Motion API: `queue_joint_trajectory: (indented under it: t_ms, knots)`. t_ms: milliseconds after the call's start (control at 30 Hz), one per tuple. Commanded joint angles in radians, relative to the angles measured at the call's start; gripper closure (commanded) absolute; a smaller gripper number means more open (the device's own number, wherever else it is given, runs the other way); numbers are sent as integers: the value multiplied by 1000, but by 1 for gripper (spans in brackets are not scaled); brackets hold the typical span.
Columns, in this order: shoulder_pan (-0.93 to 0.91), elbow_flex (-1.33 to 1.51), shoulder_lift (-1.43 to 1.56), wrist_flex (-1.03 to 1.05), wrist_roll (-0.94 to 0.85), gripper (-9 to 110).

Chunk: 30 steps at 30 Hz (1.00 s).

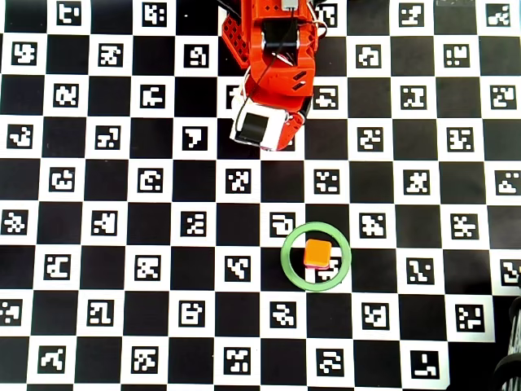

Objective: Grab the red cube then put it in the green circle then put the blue cube on top and finally the orange cube on top

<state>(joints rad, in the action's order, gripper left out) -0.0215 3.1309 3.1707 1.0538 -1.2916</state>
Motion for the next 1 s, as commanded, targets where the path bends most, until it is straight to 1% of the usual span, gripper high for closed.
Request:
queue_joint_trajectory:
  t_ms: [0,200,300,433,567,967]
  knots:
    - [3,38,52,44,-15,108]
    - [29,38,133,219,-83,108]
    - [51,38,160,281,-78,108]
    - [54,38,190,296,-64,108]
    - [118,38,190,296,-81,108]
    - [118,38,190,296,-81,108]
